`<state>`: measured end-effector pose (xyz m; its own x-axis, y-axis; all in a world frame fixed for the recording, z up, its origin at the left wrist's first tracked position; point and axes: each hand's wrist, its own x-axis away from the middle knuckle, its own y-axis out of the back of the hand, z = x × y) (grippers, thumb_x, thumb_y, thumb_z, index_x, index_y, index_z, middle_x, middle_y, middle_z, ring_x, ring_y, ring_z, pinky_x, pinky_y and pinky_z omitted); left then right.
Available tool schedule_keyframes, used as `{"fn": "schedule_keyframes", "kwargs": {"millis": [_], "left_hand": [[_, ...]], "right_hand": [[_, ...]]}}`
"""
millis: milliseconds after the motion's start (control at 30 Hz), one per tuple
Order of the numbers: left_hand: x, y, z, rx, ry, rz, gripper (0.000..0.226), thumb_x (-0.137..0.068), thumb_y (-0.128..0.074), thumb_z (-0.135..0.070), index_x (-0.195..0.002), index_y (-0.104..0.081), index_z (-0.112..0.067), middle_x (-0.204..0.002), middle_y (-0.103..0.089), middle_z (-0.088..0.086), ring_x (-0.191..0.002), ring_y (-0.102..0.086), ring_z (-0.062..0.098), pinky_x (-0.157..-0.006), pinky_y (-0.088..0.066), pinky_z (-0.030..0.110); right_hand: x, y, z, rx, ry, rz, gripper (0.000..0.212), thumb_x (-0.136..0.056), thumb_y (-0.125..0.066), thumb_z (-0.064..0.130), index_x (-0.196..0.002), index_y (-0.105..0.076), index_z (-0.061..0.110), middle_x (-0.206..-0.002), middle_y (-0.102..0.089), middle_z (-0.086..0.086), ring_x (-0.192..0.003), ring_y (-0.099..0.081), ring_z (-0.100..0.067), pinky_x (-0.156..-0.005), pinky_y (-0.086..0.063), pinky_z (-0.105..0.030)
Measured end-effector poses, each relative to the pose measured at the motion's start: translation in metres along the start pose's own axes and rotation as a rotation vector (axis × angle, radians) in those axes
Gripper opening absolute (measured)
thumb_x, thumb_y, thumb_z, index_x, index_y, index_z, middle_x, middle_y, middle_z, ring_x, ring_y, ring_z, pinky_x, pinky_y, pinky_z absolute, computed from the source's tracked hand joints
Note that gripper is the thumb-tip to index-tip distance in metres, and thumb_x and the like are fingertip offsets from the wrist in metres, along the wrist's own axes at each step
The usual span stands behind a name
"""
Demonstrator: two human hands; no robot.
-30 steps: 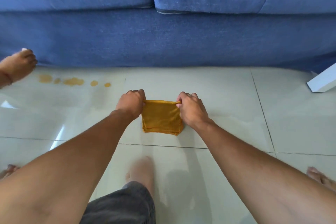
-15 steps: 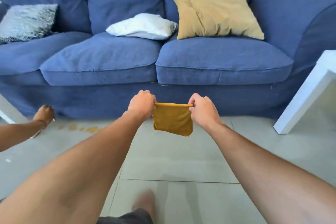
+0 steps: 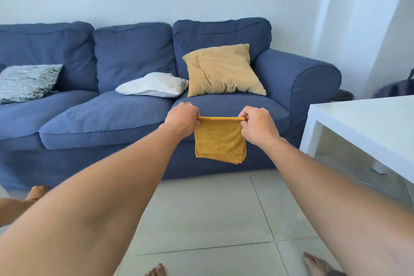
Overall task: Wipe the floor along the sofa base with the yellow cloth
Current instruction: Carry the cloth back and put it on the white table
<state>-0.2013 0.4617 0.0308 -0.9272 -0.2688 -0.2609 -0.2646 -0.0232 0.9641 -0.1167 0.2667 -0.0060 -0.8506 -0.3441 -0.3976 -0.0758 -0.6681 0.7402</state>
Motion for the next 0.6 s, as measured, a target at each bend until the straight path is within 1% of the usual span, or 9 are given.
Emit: {"fn": "schedule_keyframes", "kwargs": {"millis": [100,233,367,500,600], "left_hand": [[-0.001,0.017,-0.037,0.037,-0.064,-0.011,0.026,-0.096,-0.058,-0.020,-0.120,-0.065,-0.012,-0.122,-0.061,0.008,-0.115,-0.056,0.027,-0.086,-0.049,0.038],[-0.005,0.034,-0.090,0.084,-0.153,-0.015,0.023,-0.095,-0.060,-0.019,-0.116,-0.067,-0.011,-0.114,-0.067,0.009,-0.107,-0.061,0.028,-0.086,-0.053,0.040],[-0.008,0.045,-0.140,0.112,-0.247,-0.034,0.021,-0.094,-0.060,-0.018,-0.113,-0.067,-0.011,-0.111,-0.068,0.009,-0.104,-0.061,0.029,-0.082,-0.051,0.038],[-0.011,0.051,-0.194,0.146,-0.341,-0.049,0.018,-0.094,-0.059,-0.016,-0.109,-0.067,-0.011,-0.109,-0.067,0.009,-0.101,-0.062,0.029,-0.083,-0.052,0.040],[-0.014,0.049,-0.236,0.162,-0.421,-0.057,0.017,-0.094,-0.059,-0.018,-0.107,-0.067,-0.012,-0.108,-0.066,0.008,-0.102,-0.061,0.027,-0.081,-0.051,0.040]], "right_hand": [[0.007,0.037,-0.017,0.034,-0.022,-0.043,0.021,-0.089,-0.057,0.012,-0.080,-0.054,0.031,-0.099,-0.062,-0.008,-0.091,-0.055,-0.024,-0.067,-0.043,-0.033],[0.022,0.086,-0.045,0.073,-0.085,-0.130,0.021,-0.088,-0.058,0.010,-0.083,-0.053,0.030,-0.098,-0.063,-0.008,-0.087,-0.052,-0.024,-0.066,-0.039,-0.031],[0.036,0.133,-0.069,0.109,-0.135,-0.206,0.021,-0.088,-0.059,0.011,-0.083,-0.053,0.030,-0.099,-0.064,-0.009,-0.086,-0.056,-0.026,-0.066,-0.042,-0.030],[0.054,0.179,-0.095,0.173,-0.189,-0.268,0.017,-0.090,-0.059,0.012,-0.085,-0.053,0.027,-0.100,-0.064,-0.010,-0.087,-0.058,-0.027,-0.067,-0.042,-0.029],[0.069,0.210,-0.119,0.194,-0.258,-0.305,0.017,-0.089,-0.058,0.014,-0.085,-0.053,0.029,-0.103,-0.063,-0.012,-0.090,-0.058,-0.029,-0.069,-0.042,-0.030]]}}
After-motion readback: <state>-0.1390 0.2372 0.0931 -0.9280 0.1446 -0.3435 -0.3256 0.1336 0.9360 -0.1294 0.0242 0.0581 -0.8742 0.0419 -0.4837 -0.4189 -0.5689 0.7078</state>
